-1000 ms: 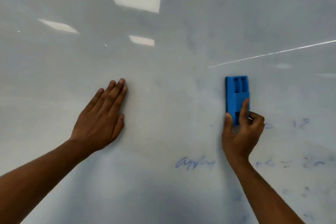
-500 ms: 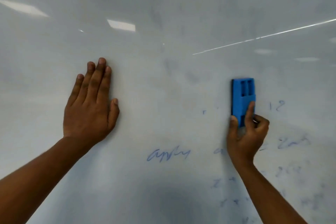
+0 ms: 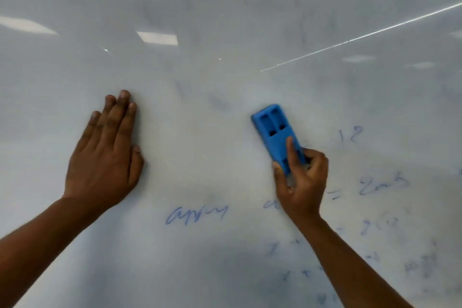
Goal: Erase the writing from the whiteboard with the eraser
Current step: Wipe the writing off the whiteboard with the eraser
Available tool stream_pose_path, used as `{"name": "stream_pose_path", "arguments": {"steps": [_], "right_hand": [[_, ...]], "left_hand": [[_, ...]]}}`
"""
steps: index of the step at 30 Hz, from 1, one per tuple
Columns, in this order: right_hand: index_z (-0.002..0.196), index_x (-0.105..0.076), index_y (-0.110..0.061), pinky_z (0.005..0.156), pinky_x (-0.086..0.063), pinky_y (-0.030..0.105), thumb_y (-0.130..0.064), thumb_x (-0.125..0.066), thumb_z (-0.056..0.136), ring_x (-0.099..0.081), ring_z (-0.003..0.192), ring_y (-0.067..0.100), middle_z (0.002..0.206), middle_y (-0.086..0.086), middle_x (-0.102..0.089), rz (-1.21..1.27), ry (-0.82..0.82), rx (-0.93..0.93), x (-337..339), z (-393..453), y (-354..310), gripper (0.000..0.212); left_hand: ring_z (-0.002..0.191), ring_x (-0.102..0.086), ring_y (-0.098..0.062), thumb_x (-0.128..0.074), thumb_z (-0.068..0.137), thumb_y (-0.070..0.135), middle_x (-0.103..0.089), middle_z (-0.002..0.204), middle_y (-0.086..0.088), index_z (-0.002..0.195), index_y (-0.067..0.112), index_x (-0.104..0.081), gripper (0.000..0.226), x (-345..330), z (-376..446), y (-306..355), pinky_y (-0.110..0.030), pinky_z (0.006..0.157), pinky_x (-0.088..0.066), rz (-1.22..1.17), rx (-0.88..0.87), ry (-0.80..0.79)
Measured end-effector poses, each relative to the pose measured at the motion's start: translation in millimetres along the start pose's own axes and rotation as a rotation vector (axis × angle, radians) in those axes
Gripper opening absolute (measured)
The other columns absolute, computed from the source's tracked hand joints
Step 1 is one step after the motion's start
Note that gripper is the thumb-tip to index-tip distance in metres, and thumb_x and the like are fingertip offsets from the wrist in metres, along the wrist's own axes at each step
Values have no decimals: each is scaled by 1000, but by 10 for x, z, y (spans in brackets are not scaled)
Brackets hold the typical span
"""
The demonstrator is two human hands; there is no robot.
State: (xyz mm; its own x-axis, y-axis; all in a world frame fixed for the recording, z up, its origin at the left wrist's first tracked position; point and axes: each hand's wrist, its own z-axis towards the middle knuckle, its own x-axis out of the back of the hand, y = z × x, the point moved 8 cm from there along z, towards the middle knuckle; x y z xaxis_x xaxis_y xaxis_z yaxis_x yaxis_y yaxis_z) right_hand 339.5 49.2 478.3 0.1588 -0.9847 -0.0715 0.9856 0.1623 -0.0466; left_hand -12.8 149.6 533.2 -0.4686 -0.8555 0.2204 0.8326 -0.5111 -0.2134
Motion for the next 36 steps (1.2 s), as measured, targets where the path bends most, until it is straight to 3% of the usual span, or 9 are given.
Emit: {"name": "stream_pose_path", "arguments": {"steps": [3, 6, 11, 13, 18, 22, 29, 34, 36], "right_hand": [[153, -43, -15, 80, -51, 58, -29, -68, 97, -52, 94, 41, 105, 27, -49, -15, 202, -415, 278, 169, 744, 62], [153, -45, -15, 83, -52, 52, -28, -69, 97, -50, 92, 36, 103, 21, -47, 14, 260, -492, 177, 5, 599, 62], [156, -37, -38, 78, -50, 45, -39, -68, 96, -54, 93, 31, 121, 9, -51, 90, -208, 334, -146, -466, -374, 67], [156, -34, -44, 75, -48, 47, -44, -63, 97, -57, 96, 31, 128, 5, -52, 60, -235, 430, -60, -305, -62, 65], [154, -41, -27, 82, -52, 50, -35, -68, 96, -53, 98, 35, 112, 19, -50, 24, 104, -264, 548, 286, 1491, 65], [150, -46, -17, 84, -53, 57, -28, -72, 95, -54, 92, 37, 104, 12, -43, 103, 284, -643, 568, 105, 1651, 62], [154, -36, -45, 76, -48, 47, -45, -62, 98, -56, 100, 27, 127, 3, -54, 24, -252, 244, 219, -443, 553, 62], [158, -34, -14, 80, -53, 56, -36, -62, 97, -53, 98, 39, 112, 23, -51, -45, 84, -492, 739, -89, 1757, 71], [160, -25, -7, 84, -51, 55, -37, -60, 97, -49, 103, 38, 117, 23, -50, -97, 23, -484, 673, -153, 1589, 78]], "left_hand": [[168, -9, -28, -38, 101, 23, -15, 180, -17, 168, -4, -23, 74, -47, 54, 297, -36, 138, -3, 17, -45, -41], [165, -20, -35, -38, 101, 22, -20, 178, -19, 167, -6, -27, 72, -99, 133, 574, -38, 138, -6, 22, -82, -47], [166, -19, -33, -38, 101, 24, -18, 179, -17, 168, -3, -25, 74, -208, 414, 962, -38, 138, -5, 35, -140, -62], [166, -19, -32, -38, 102, 25, -18, 179, -17, 169, -2, -25, 74, -235, 529, 1065, -37, 138, -5, 34, -158, -57], [167, -17, -31, -37, 103, 23, -18, 179, -16, 168, -2, -26, 71, -302, 547, 1166, -40, 138, -8, 0, -96, -31], [168, -10, -28, -36, 103, 23, -15, 180, -16, 169, -3, -23, 72, -370, 436, 1288, -37, 138, -3, -23, 6, -9], [168, 6, -15, -37, 104, 32, -10, 180, -13, 169, -4, -22, 75, -431, 357, 1327, -32, 137, 2, -14, -12, -39], [169, 2, -20, -38, 106, 46, -6, 182, -11, 170, -2, -18, 83, -339, 253, 1038, -33, 137, 1, 48, -50, -79], [169, 1, -22, -38, 107, 49, -6, 182, -12, 171, -2, -16, 84, -270, 180, 843, -34, 137, 1, 63, -25, -83]]}}
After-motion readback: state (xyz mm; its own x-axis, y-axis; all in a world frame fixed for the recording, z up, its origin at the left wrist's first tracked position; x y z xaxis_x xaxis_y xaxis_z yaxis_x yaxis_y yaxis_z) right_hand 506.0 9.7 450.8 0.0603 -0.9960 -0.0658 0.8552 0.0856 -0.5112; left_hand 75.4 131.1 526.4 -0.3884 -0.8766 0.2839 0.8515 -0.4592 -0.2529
